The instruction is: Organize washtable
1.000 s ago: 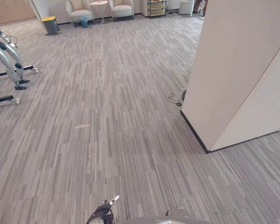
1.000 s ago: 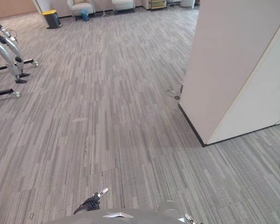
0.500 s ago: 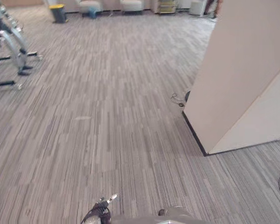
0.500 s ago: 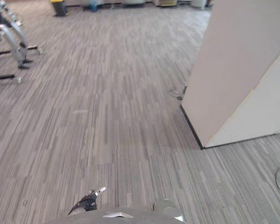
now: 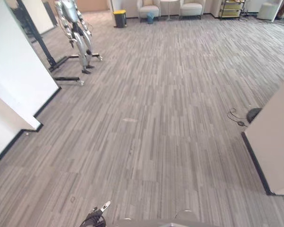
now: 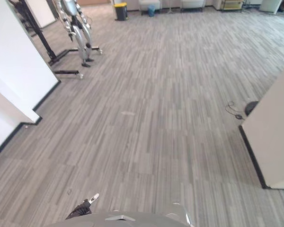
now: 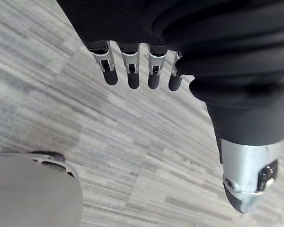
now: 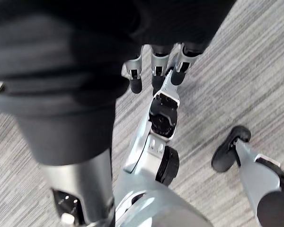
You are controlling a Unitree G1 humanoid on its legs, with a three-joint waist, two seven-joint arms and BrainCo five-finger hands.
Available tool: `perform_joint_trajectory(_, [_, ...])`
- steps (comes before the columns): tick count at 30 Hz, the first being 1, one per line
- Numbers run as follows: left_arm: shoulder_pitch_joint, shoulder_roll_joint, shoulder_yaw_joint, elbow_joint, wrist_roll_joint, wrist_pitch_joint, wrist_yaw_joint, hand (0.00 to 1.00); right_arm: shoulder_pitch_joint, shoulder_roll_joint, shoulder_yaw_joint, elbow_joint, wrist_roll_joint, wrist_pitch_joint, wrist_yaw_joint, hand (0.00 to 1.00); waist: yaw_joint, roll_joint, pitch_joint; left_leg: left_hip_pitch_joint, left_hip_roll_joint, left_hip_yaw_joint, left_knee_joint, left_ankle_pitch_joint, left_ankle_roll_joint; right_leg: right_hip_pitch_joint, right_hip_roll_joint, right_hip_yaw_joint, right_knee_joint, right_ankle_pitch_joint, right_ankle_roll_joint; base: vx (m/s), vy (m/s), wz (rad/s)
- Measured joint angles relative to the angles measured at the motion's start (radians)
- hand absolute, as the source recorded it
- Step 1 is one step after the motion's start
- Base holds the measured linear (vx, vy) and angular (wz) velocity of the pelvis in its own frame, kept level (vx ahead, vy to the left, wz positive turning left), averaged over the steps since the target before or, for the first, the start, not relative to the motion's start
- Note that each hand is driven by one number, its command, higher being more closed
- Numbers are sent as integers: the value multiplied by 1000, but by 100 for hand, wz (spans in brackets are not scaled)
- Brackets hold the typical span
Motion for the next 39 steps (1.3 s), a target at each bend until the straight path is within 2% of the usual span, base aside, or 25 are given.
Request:
perform_joint_trajectory(2, [-55,-16,-1,7,1,-1,-6,0,-2,20,15,-2,0,-1,1,0,-10,-1,13,105,4,-22,-104,-3,5,-84,99,-125,-110,-62,-6,456,-65,14])
perform_joint_trajectory(5, [-102,-75,18,-13,1,-4,-6,0,-1,29,12,-16,7,-1,-6,0,-8,-4,37,200,7,-58,-178,-30,16,-120,136,-291,-370,-54,-21,220,-176,41])
perform_joint_trajectory(6, [-119,-119,13,-16,1,-5,-13,0,-10,31,-12,-32,7,-2,-7,0,-14,9,36,242,11,-99,-205,-50,7,-124,148,-338,-532,34,-44,218,-194,65])
perform_joint_trajectory(7, [-112,-138,13,-11,3,-5,-18,0,-14,29,-36,-32,8,-1,-7,0,-21,23,34,267,24,-123,-213,-53,2,-108,153,-347,-530,88,-71,529,-227,88])
perform_joint_trajectory(8, [-110,-159,11,-9,24,-4,-26,0,-27,34,-54,-34,10,-2,-10,0,-23,28,40,280,35,-136,-160,-46,-37,-88,142,-369,-480,43,-157,696,-217,75])
perform_joint_trajectory(10, [-105,-161,26,-13,36,-2,-30,0,-35,33,-17,-70,13,-2,-7,0,-29,25,56,197,46,-104,139,9,-127,-27,125,-373,-444,-13,-179,495,-156,62])
perform_joint_trajectory(11, [-97,-168,62,-36,36,-5,-29,0,-35,28,6,-95,15,-2,-7,0,-29,36,66,80,93,-96,458,130,-230,81,134,-367,-520,-55,-160,150,-98,37])
perform_joint_trajectory(12, [-84,-168,80,-53,35,-6,-29,0,-34,21,24,-108,25,-1,-9,0,-19,42,66,10,120,-94,616,188,-270,123,147,-365,-550,-69,-161,178,-144,4])
perform_joint_trajectory(13, [-71,-167,104,-92,32,-7,-27,0,-45,6,67,-115,49,-3,-9,0,5,57,73,-92,172,-77,858,240,-277,205,172,-352,-598,-75,-170,116,-131,-37])
perform_joint_trajectory(16, [-47,-143,124,-146,26,-25,-20,0,-107,-6,154,-120,49,-4,-11,0,53,33,80,-254,248,0,961,198,-201,399,165,-253,-744,-77,-175,13,-105,-80])
perform_joint_trajectory(18, [-24,-123,122,-158,25,-31,-16,0,-150,-10,164,-125,49,-8,-16,0,67,35,81,-327,269,17,788,153,-156,472,151,-187,-819,-77,-175,-140,-46,-119])
perform_joint_trajectory(19, [-6,-111,122,-144,20,-30,-10,0,-179,6,129,-123,49,-15,-17,0,75,28,84,-336,259,22,556,130,-150,509,128,-137,-846,-79,-170,-74,-8,-126])
perform_joint_trajectory(20, [7,-99,132,-137,-10,-33,2,0,-196,13,98,-121,50,-26,-22,0,75,17,83,-330,228,-3,281,139,-159,527,95,-98,-853,-95,-144,94,13,-123])
perform_joint_trajectory(23, [10,-100,147,-134,-23,-45,13,0,-180,2,130,-141,49,-41,-28,0,76,20,81,-366,217,-171,-136,200,-195,565,47,-1,-857,-154,-99,588,128,-109])
perform_joint_trajectory(25, [8,-103,144,-120,-25,-51,17,0,-147,-6,132,-130,49,-44,-28,0,75,36,67,-389,239,-230,-124,197,-200,587,45,55,-839,-177,-95,591,226,-80])
perform_joint_trajectory(26, [7,-105,144,-106,-29,-51,21,0,-119,-10,128,-116,49,-44,-27,0,76,40,53,-398,239,-230,-74,262,-230,604,45,89,-808,-187,-101,753,310,-86])
perform_joint_trajectory(27, [14,-79,135,-82,-44,-51,21,0,-76,0,117,-89,49,-37,-26,0,77,-10,-10,-402,189,-193,-3,333,-235,567,-9,133,-702,-174,-79,741,282,-74])
perform_joint_trajectory(29, [3,-38,100,-60,-43,-47,21,0,-51,19,92,-50,48,-31,-21,0,47,-79,-40,-379,116,-159,41,291,-192,524,-57,149,-563,-93,-22,631,216,-15])
perform_joint_trajectory(30, [-10,-18,57,-42,-44,-43,21,0,-43,27,74,-17,48,-13,-21,0,35,-97,-41,-340,82,-151,34,258,-148,467,-35,188,-412,89,27,505,207,20])
perform_joint_trajectory(31, [-17,-12,33,-37,-44,-38,22,0,-36,31,76,-16,48,-12,-16,0,29,-84,-34,-308,79,-153,4,251,-136,418,-3,209,-324,199,102,400,174,14])
perform_joint_trajectory(32, [-23,-12,23,-30,-44,-32,24,0,-44,32,81,-17,48,-12,-12,0,25,-80,-31,-280,80,-153,-23,250,-133,387,11,210,-259,198,122,315,108,-7])
perform_joint_trajectory(33, [-30,-12,2,-21,-46,-22,28,0,-55,32,91,-22,48,-13,-3,0,23,-76,-28,-234,81,-149,-60,247,-128,330,27,189,-178,166,133,303,61,-28])
perform_joint_trajectory(35, [-29,-12,-68,-17,-56,-20,33,0,-60,19,132,-34,48,-21,-2,0,39,-47,-7,-69,94,-103,-178,238,-114,232,33,90,-161,20,30,343,45,-59])
perform_joint_trajectory(36, [-30,-14,-78,-16,-57,-20,35,0,-60,12,141,-38,49,-22,-2,0,42,-42,-6,-34,99,-91,-199,234,-108,212,44,68,-183,-14,22,326,3,-56])
perform_joint_trajectory(39, [-67,-20,-81,-10,-64,-22,43,0,-58,7,144,-38,49,-22,-2,0,35,-23,-3,47,137,-87,-248,215,-104,130,159,20,-436,-101,3,161,-102,-9])
